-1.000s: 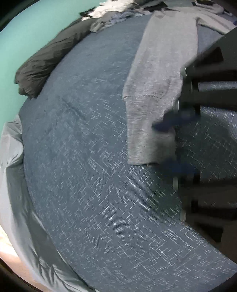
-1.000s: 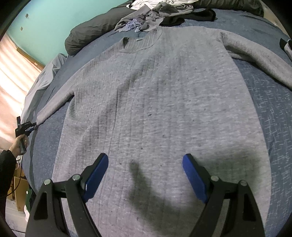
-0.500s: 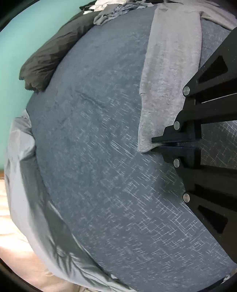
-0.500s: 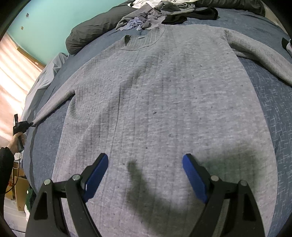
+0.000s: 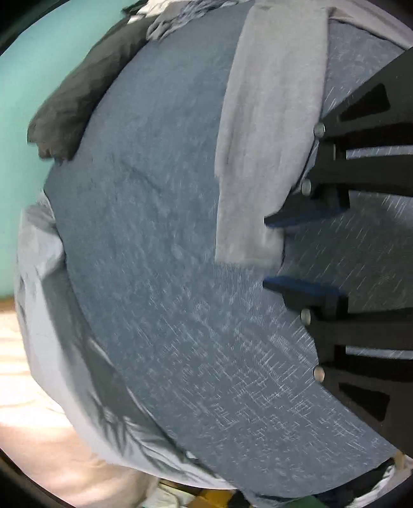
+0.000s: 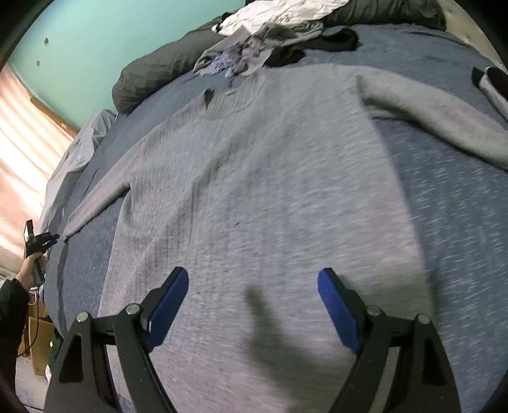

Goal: Fold clothes

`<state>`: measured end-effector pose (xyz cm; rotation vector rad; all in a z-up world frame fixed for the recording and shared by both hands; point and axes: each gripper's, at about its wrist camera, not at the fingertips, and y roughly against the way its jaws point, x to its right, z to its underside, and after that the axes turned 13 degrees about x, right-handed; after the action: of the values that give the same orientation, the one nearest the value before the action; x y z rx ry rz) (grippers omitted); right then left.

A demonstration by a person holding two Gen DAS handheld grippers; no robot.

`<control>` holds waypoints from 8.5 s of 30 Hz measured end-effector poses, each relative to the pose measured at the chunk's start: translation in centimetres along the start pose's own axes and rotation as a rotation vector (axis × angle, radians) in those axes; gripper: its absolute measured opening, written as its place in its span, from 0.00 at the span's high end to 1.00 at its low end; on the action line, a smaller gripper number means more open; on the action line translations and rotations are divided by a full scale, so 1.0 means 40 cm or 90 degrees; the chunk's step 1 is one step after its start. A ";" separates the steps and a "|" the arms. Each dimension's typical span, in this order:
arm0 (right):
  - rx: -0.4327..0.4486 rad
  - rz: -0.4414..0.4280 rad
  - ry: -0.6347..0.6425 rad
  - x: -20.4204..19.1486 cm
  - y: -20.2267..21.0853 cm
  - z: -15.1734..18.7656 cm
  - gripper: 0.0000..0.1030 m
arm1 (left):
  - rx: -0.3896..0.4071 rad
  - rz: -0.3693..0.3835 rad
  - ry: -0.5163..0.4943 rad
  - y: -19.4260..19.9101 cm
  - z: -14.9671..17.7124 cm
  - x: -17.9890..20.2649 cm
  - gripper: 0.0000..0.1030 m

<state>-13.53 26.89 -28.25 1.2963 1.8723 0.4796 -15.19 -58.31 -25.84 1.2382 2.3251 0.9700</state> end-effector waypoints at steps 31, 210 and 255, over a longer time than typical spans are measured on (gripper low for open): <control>0.240 0.335 -0.097 0.752 0.481 -0.364 0.18 | -0.046 0.277 -0.128 0.243 0.227 0.687 0.34; -0.215 0.005 0.029 0.127 0.136 0.184 0.36 | -0.229 0.429 -0.267 0.498 0.576 0.581 0.64; -0.213 0.047 0.168 0.012 0.124 0.239 0.91 | -0.273 0.468 -0.196 0.498 0.582 0.498 0.55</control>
<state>-3.16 28.13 -30.94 1.1191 1.8567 0.9987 -1.37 -24.55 -27.96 1.9091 1.3266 1.2858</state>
